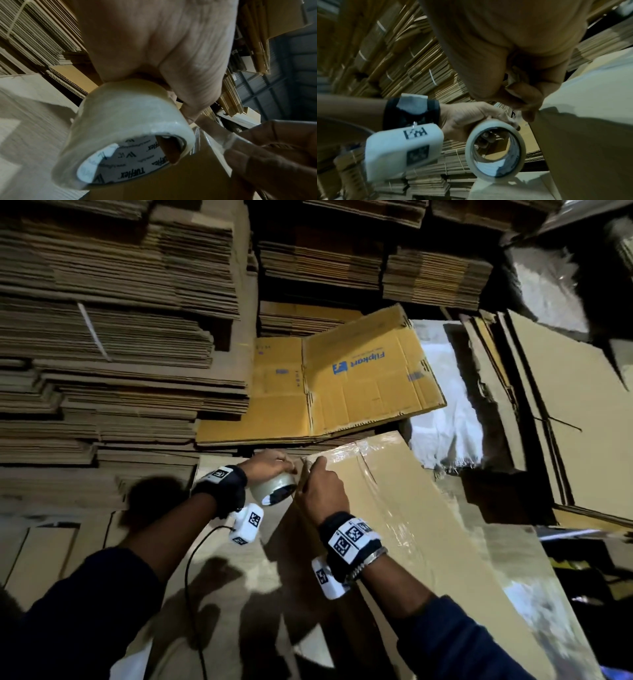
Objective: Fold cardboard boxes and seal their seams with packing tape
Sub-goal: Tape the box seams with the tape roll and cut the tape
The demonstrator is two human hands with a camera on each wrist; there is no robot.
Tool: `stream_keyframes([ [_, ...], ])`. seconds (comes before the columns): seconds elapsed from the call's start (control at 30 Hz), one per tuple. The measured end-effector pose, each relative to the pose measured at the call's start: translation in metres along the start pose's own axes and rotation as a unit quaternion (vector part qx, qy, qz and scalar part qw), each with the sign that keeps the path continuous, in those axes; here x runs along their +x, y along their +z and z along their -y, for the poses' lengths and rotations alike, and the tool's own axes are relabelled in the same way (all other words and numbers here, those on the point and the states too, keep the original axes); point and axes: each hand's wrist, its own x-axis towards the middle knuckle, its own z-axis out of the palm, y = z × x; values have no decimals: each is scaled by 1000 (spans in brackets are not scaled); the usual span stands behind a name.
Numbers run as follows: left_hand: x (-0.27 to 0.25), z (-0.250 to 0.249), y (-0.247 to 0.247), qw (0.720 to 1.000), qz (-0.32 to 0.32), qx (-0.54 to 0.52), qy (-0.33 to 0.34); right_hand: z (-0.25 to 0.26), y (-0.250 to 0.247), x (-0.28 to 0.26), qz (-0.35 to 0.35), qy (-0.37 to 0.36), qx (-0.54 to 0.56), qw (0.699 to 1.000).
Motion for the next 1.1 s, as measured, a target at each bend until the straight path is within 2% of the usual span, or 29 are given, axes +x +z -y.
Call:
stream_keyframes([
  [0.17, 3, 2, -5, 1000, 5, 4, 11, -1, 11, -2, -18, -34, -61, 997],
  [0.43, 4, 4, -10, 1000, -2, -4, 12, 2, 24, 2, -1, -21, -74, 997],
  [0.53, 3, 0, -11, 1000, -21, 10, 10, 7, 18, 9, 18, -4, -78, 997],
  [0.67, 4, 14, -24, 994, -101, 41, 4, 9, 12, 5, 71, 18, -94, 993],
  [0.73, 5, 26, -29, 993, -109, 39, 5, 8, 9, -1, 68, 15, -95, 993],
  [0.83, 0, 45, -30, 994, -105, -6, 14, 5, -3, 5, 6, 20, -60, 998],
  [0.97, -18, 52, -16, 985, -134, -108, 15, -1, -16, 38, -76, 49, -48, 995],
  [1.1, -38, 56, 3, 967, -160, -195, 30, -6, -11, 64, -57, 97, -91, 990],
])
